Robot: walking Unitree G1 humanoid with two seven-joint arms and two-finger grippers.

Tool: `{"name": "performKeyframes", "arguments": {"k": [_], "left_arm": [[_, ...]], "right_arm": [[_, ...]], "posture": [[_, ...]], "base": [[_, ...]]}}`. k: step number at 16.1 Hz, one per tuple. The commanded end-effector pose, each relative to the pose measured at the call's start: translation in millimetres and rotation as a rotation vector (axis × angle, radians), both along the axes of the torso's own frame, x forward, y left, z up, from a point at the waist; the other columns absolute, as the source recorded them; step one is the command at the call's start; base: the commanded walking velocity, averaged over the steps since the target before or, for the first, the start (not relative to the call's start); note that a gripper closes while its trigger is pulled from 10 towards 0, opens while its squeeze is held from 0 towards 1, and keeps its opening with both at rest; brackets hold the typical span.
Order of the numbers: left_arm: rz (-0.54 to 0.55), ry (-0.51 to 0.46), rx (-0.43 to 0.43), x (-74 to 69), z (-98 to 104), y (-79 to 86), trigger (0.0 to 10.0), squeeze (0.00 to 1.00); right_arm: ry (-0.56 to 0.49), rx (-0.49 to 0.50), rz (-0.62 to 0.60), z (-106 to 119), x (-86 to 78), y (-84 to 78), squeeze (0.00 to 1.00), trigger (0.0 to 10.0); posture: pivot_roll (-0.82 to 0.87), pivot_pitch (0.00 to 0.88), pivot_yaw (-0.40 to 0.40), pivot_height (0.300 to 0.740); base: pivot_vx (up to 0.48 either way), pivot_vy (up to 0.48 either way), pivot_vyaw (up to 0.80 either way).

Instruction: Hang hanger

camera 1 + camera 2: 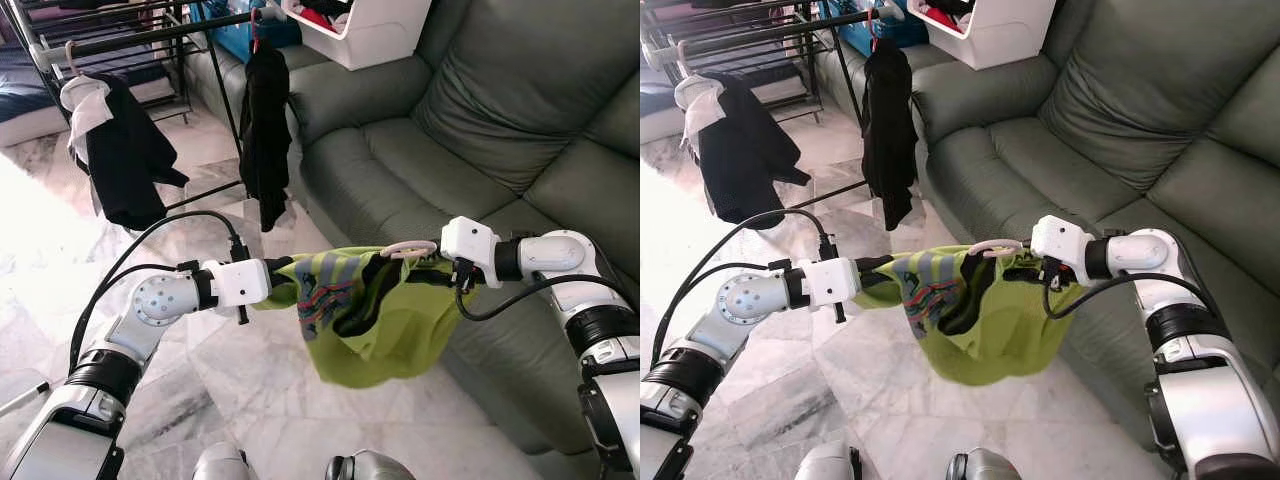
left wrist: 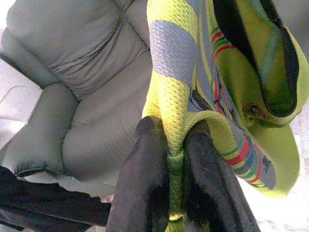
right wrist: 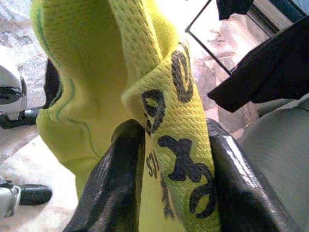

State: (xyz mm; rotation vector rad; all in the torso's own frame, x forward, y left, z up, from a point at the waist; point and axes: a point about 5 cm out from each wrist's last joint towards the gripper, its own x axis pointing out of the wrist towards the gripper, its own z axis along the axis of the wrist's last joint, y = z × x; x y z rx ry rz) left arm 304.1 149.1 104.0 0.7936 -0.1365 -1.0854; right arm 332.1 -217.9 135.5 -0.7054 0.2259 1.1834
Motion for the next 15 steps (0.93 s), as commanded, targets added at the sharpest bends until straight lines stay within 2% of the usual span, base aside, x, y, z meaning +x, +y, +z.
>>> {"name": "performKeyframes", "arguments": {"k": [1,9,12,14,15], "left_arm": [[-0.017,-0.037,-0.017,3.8,9.2,-3.5,0.0,0.00],[-0.017,-0.037,-0.017,3.8,9.2,-3.5,0.0,0.00],[0.054,0.015,0.017,10.0,-2.2,10.3,0.0,0.00],[0.059,0.012,0.018,10.7,-1.7,10.9,0.0,0.00],[0.079,-0.002,0.014,12.7,-0.3,11.7,6.7,1.00]], "right_arm": [[-0.011,-0.016,-0.003,4.3,1.6,-2.9,0.00,0.0],[-0.011,-0.016,-0.003,4.3,1.6,-2.9,0.00,0.0],[0.070,-0.027,-0.034,-12.4,-7.8,-11.3,0.00,0.0],[0.071,-0.013,-0.037,-13.1,-7.4,-9.3,0.00,0.0],[0.071,-0.003,-0.037,-13.3,-7.2,-7.6,0.00,0.0]], "posture": [[-0.06,0.037,-0.067,0.740],[-0.06,0.037,-0.067,0.740],[-0.08,0.042,-0.077,0.740],[-0.08,0.042,-0.076,0.740],[-0.08,0.041,-0.075,0.740]], "base": [[0.000,0.000,0.00],[0.000,0.000,0.00],[0.000,0.000,0.00],[0.000,0.000,0.00],[0.000,0.000,0.00]]}}
